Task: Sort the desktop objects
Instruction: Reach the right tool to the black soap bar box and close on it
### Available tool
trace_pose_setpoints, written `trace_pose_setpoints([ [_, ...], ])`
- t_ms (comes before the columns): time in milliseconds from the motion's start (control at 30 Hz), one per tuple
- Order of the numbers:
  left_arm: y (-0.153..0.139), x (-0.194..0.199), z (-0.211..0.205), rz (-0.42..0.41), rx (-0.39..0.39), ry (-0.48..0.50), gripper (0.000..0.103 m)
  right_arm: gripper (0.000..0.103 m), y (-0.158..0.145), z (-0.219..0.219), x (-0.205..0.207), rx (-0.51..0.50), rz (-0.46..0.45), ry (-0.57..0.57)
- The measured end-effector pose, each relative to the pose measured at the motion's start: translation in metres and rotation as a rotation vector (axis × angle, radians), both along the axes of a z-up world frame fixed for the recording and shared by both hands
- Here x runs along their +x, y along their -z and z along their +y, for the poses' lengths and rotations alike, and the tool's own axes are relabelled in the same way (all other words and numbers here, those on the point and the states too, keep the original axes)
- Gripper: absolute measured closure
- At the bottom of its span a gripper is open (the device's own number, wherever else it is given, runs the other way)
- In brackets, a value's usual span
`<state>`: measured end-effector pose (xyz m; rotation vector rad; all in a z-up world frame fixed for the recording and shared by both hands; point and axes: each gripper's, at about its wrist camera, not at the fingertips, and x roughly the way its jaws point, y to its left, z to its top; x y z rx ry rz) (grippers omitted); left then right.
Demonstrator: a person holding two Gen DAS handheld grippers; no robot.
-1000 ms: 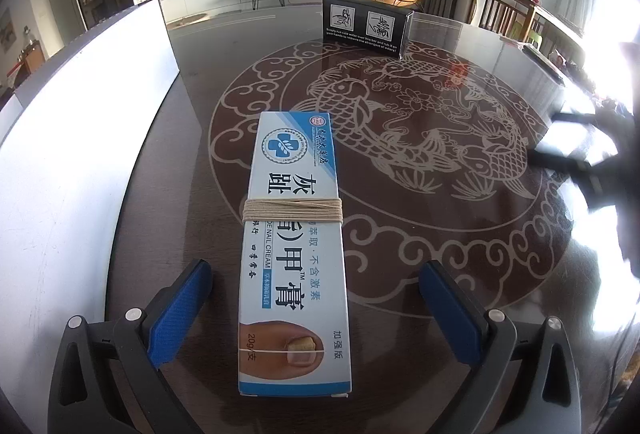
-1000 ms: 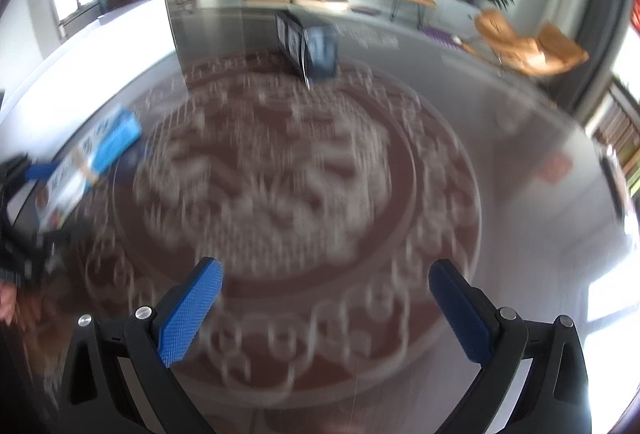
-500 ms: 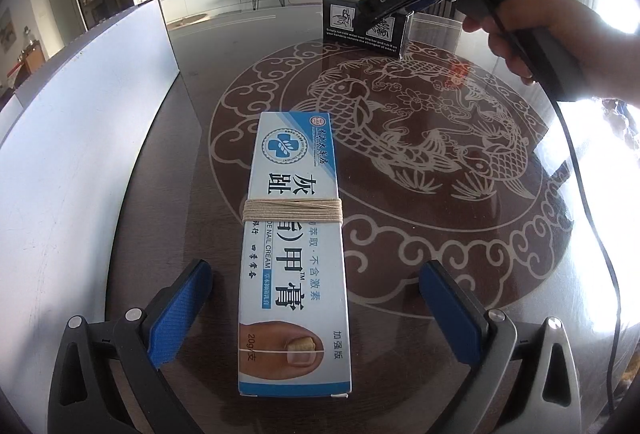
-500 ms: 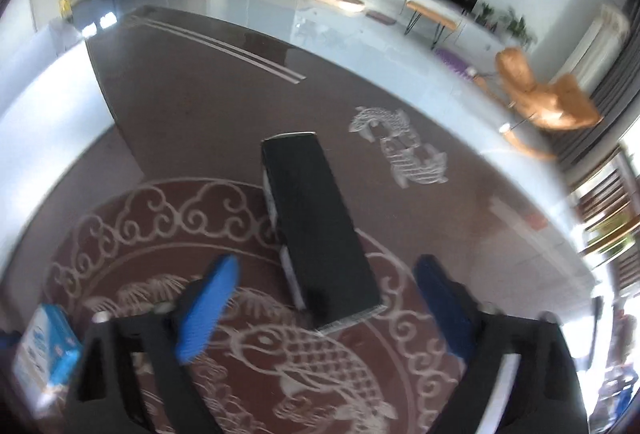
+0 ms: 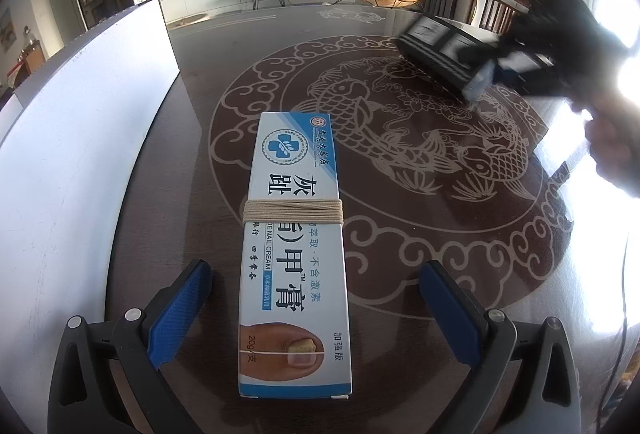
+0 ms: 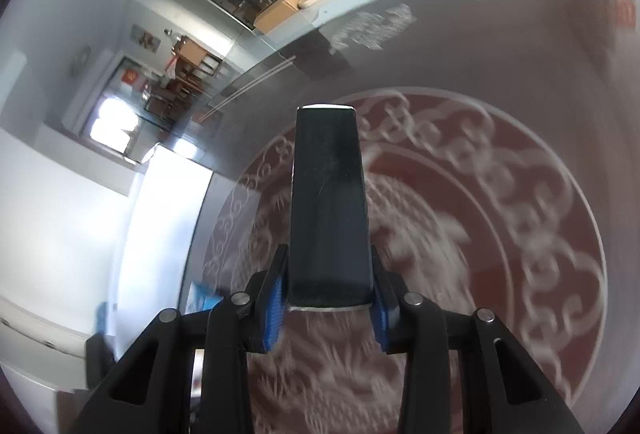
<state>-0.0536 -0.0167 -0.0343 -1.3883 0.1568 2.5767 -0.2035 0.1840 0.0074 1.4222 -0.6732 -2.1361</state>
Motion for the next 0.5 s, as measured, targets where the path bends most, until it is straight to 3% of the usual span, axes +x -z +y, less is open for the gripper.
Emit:
trace_pose_setpoints([
  [33,0.0,0.0,0.0,0.0,0.0,0.0,0.0,0.043,0.003,0.01,0.012,-0.006,-0.013,0.011],
  [133,0.0,0.0,0.0,0.0,0.0,0.0,0.0,0.024,-0.003,0.038,0.052,0.069,0.052,0.065],
  [333,0.0,0.0,0.0,0.0,0.0,0.0,0.0,0.008,-0.022,0.036,0.094,0.275,0.22,0.094],
  [500,0.0,0.0,0.0,0.0,-0.001,0.0,0.0,0.007,-0.022,-0.008,0.079,0.382,0.259,0.04],
])
